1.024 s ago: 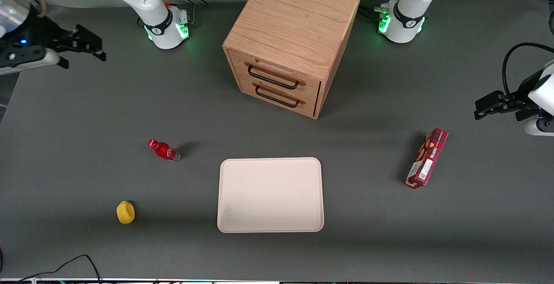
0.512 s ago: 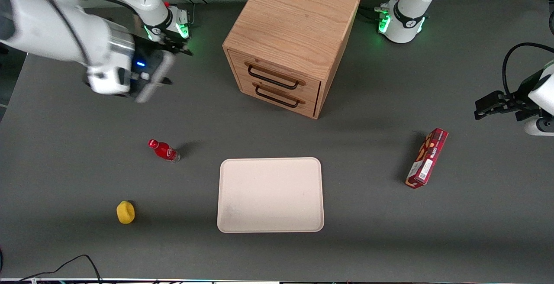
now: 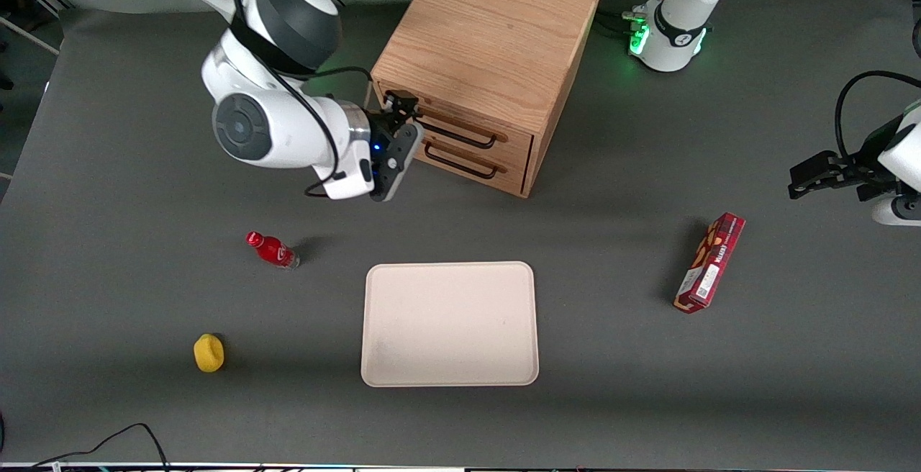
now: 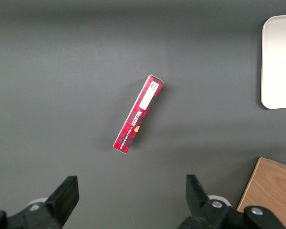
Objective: Open upper drawer
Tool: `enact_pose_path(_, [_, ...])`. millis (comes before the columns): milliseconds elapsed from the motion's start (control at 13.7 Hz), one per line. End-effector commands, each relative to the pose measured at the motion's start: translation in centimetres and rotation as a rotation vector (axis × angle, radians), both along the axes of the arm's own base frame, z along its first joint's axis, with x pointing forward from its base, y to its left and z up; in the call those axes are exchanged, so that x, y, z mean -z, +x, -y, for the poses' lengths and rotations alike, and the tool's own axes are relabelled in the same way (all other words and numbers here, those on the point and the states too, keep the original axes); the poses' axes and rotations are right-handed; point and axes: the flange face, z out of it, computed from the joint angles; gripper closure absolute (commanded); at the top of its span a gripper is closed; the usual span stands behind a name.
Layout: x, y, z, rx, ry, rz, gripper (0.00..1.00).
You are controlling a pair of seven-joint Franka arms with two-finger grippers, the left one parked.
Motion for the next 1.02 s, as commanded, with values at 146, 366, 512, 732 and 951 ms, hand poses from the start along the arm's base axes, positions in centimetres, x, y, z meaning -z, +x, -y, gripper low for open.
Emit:
enact_pose_path(146, [4.1,-0.9,-3.5,-0.056,0.003,0.044,0.00])
enact_pose_path(366, [5.4,-2.1,-4.5,-0.060,0.006,0.048,0.00])
enact_pose_path(512, [5.7,-2.4,-4.7,-0.061,0.004,0.046,0.00])
enact_pose_path(732, [6.5,-2.6,-4.8,-0.056,0.003,0.049,0.00])
enact_pose_path(951, [8.1,-2.2,-5.0,-0.067,-0.013,0.068,0.00])
